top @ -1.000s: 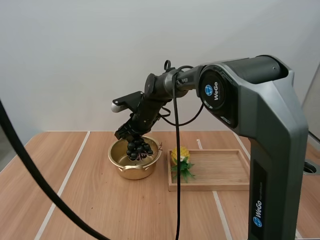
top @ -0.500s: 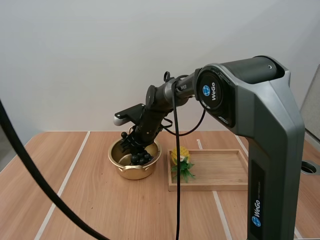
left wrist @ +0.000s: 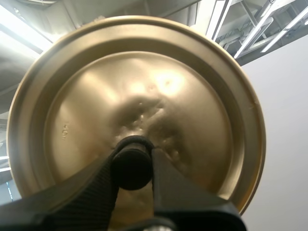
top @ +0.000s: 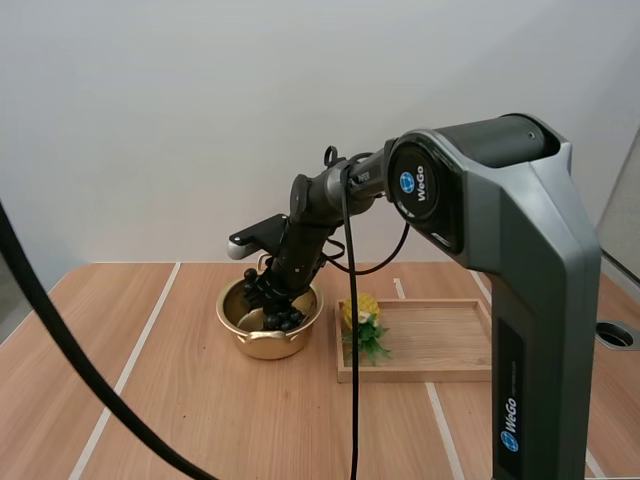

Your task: Open the pot, put the grape inside, and close it

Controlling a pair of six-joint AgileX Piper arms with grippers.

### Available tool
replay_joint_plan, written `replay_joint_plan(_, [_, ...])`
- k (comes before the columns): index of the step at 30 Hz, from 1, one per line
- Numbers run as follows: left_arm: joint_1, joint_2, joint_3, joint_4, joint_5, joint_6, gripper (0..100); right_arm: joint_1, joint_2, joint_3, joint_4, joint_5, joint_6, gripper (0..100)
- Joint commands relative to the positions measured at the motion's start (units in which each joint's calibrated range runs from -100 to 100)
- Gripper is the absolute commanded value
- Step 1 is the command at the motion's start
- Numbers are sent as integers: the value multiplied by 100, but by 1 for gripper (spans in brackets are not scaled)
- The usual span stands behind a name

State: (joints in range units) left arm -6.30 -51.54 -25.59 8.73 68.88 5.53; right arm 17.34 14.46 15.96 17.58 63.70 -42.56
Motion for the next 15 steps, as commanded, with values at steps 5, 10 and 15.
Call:
replay_joint_plan(5, [-19,-28,-37,35,-191,-22,0,2,115,104,-403,1336,11,0])
replay_joint_plan(10, [-19,-28,-37,39,-136,-22,0,2,70,104,-638,1897,90,0])
replay_joint_plan(15, [-19,-28,-37,39,-136,-22,0,2,-245,104,-565,2068,90,0])
